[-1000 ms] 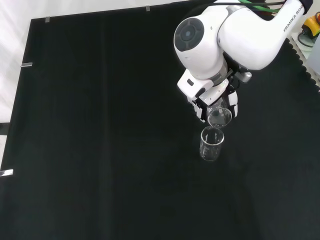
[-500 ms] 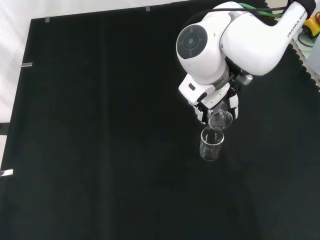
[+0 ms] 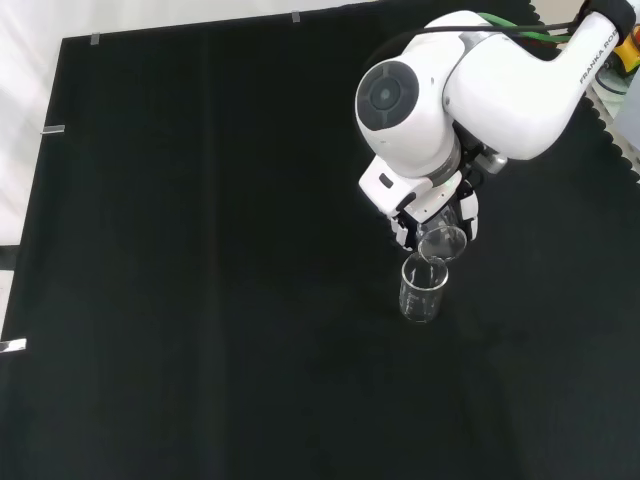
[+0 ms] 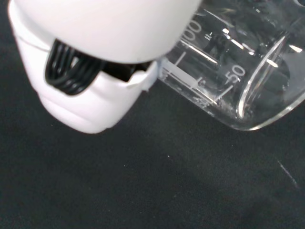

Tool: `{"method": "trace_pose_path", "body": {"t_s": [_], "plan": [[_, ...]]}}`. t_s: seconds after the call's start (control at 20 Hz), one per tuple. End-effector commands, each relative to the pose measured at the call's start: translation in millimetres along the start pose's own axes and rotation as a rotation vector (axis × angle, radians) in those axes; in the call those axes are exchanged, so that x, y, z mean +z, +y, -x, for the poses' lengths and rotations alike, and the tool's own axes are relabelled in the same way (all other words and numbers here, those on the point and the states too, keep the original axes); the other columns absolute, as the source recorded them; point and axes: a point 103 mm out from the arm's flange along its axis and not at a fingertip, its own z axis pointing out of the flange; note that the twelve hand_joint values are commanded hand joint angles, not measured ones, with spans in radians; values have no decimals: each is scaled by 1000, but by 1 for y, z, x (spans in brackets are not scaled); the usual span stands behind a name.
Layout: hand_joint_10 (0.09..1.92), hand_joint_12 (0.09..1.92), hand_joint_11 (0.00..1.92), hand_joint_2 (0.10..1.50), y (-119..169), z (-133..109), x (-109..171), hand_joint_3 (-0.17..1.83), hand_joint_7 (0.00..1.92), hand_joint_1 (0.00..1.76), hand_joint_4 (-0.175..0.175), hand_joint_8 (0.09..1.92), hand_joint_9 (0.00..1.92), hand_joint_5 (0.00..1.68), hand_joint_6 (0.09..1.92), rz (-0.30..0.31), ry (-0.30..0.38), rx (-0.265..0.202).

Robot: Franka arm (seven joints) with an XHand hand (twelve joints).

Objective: Pour the water from the handheld beaker into the one on the table.

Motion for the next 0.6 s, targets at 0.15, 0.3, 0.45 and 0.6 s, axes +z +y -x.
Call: {"method": "trace_pose_path", "body": {"t_s": [0.15, 0.3, 0.45, 0.6], "plan": [[423, 675, 1299, 507, 1, -3, -1, 859, 1419, 1330, -175, 545, 1692, 1352, 582, -5, -27, 9], [424, 675, 1299, 507, 3, -4, 1, 860, 1419, 1330, -175, 545, 1692, 1352, 583, -8, -34, 19], [426, 675, 1299, 506, 4, -3, -1, 860, 1419, 1330, -175, 546, 1691, 1352, 583, -14, -38, 27], [427, 675, 1299, 506, 5, -2, -3, 860, 1419, 1330, -175, 546, 1690, 1351, 583, -17, -45, 38]]}}
